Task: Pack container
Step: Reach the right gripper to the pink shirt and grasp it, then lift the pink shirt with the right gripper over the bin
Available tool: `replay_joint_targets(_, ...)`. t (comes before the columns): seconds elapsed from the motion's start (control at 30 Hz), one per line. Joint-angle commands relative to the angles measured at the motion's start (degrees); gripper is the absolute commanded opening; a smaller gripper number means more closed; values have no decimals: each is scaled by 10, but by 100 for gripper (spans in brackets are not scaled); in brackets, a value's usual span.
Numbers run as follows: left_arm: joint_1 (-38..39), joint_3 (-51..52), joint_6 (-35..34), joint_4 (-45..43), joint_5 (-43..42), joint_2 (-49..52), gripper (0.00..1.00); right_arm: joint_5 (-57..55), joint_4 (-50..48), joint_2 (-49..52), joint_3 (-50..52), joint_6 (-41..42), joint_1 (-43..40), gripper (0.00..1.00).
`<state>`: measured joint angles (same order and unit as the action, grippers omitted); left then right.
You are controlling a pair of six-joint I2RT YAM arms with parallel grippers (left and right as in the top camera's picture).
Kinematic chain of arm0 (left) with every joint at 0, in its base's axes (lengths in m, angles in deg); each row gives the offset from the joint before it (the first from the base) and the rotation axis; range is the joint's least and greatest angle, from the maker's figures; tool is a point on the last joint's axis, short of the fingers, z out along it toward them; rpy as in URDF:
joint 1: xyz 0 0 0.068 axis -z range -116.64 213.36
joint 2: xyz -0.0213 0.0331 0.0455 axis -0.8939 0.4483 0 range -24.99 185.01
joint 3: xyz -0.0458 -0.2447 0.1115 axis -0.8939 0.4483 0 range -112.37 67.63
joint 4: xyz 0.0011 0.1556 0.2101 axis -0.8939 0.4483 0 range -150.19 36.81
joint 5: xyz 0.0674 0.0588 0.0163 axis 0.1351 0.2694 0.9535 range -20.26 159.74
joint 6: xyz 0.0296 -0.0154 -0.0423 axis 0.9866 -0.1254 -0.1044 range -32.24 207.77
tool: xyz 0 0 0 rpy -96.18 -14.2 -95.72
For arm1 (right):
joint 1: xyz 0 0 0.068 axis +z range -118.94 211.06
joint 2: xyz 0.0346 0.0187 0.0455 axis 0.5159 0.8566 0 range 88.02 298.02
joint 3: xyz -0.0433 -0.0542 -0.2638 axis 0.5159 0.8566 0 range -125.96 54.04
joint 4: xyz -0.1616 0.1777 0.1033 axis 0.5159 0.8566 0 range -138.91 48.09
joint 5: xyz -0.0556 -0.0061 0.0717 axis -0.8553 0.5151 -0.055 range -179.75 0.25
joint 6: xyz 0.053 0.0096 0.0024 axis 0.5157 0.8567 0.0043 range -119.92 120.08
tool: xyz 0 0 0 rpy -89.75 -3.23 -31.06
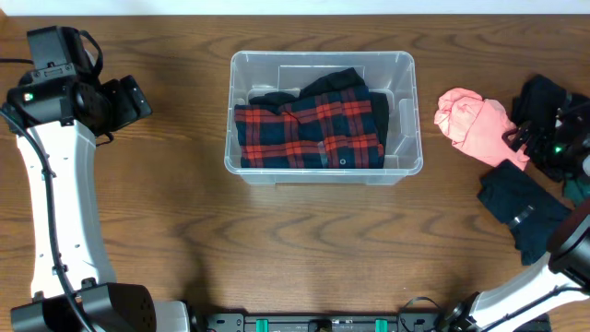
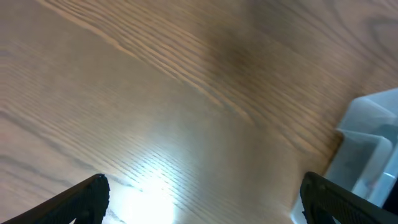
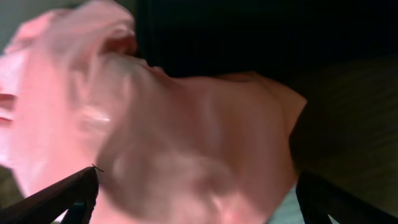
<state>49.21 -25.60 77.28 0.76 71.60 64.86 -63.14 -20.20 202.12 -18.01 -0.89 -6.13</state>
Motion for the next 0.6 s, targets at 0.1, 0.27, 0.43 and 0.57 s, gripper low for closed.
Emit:
replay_joint_targets(0.1, -3, 1, 3, -2, 38, 1, 98, 11, -18, 27, -10, -12, 23, 86)
replay_joint_targets(0.27, -3, 1, 3, -2, 38, 1, 98, 12, -29, 31, -10, -12, 51, 56)
replay_joint_targets(0.43, -3, 1, 3, -2, 38, 1, 98, 10, -40, 31, -10, 8, 65, 8)
replay_joint_targets(0.57, -3, 1, 3, -2, 38, 1, 98, 19, -41, 16, -13, 40, 65, 1)
